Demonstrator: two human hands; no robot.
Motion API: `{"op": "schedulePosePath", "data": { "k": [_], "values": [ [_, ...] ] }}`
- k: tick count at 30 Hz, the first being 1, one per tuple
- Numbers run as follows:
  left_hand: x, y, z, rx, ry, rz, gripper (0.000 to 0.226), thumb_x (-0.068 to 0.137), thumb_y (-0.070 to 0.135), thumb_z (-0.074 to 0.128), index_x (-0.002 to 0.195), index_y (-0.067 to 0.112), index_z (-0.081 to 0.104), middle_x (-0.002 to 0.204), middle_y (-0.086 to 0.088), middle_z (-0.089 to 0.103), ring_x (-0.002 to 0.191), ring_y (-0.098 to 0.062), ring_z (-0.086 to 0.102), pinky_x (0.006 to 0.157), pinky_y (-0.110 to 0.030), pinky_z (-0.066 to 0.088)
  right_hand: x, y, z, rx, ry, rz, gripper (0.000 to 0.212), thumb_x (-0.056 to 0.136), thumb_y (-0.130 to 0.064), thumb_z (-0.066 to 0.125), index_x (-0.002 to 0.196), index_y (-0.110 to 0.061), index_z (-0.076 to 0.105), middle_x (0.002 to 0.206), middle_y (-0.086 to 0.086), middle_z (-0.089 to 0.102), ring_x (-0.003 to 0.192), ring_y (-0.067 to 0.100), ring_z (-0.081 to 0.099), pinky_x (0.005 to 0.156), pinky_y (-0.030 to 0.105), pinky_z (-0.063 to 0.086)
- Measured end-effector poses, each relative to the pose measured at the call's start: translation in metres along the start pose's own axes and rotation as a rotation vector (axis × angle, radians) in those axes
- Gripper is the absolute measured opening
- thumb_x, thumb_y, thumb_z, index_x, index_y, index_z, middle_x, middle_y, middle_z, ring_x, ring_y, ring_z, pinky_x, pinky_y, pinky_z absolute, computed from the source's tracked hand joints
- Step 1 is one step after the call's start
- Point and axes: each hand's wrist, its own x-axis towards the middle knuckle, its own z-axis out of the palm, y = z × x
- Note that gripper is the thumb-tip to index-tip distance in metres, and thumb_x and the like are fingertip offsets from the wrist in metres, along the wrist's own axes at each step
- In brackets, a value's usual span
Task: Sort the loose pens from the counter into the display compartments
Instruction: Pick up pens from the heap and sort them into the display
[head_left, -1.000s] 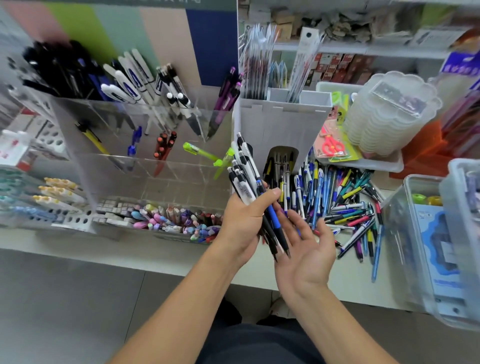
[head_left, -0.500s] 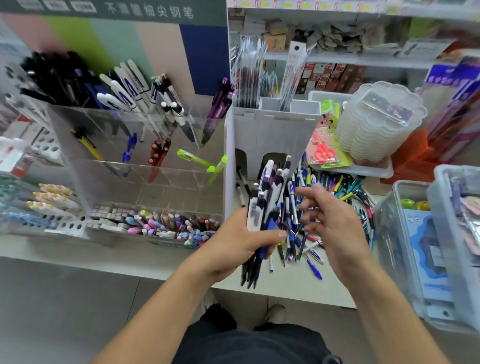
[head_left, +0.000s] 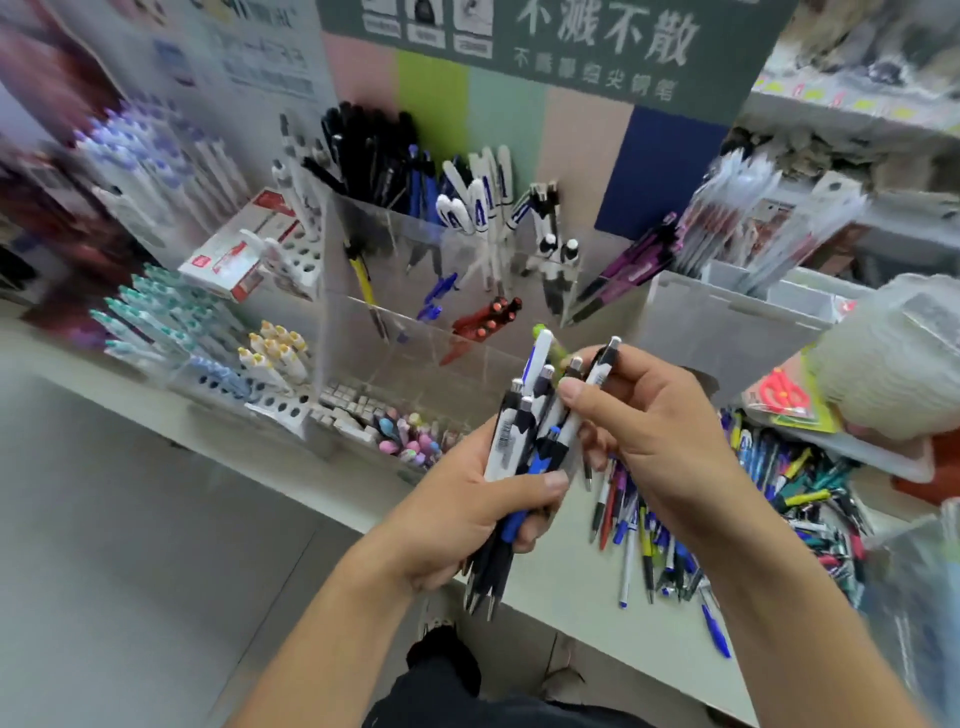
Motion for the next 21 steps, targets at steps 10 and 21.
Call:
{"op": "schedulePosePath", "data": {
  "k": [10, 21],
  "values": [
    [-0.004, 0.001, -0.040, -0.075, 0.060, 0.061, 0.043, 0.087, 0.012, 0.069, 0.118, 0.040, 0.058, 0.088, -0.013, 0.056, 0.052, -0.018, 0.047, 0.048, -0.027, 0.040, 0.030, 0.001, 0.047, -0.087, -0.078, 0.121, 0.011, 0.085, -0.011, 0.075, 0.084, 0.000, 0.073, 0.064, 0.015, 0.056, 0.045, 0.015, 0.039, 0.037, 0.022, 0.032],
    [0.021, 0.015, -0.043, -0.022, -0.072, 0.054, 0.048, 0.094, 0.003, 0.065, 0.127, 0.036, 0.053, 0.078, 0.001, 0.053, 0.057, -0.016, 0.042, 0.052, -0.027, 0.038, 0.042, -0.010, 0.024, -0.005, 0.213, -0.002, 0.006, 0.093, -0.008, 0.068, 0.087, -0.005, 0.068, 0.065, 0.013, 0.050, 0.043, 0.008, 0.039, 0.037, 0.019, 0.032]
  ]
}}
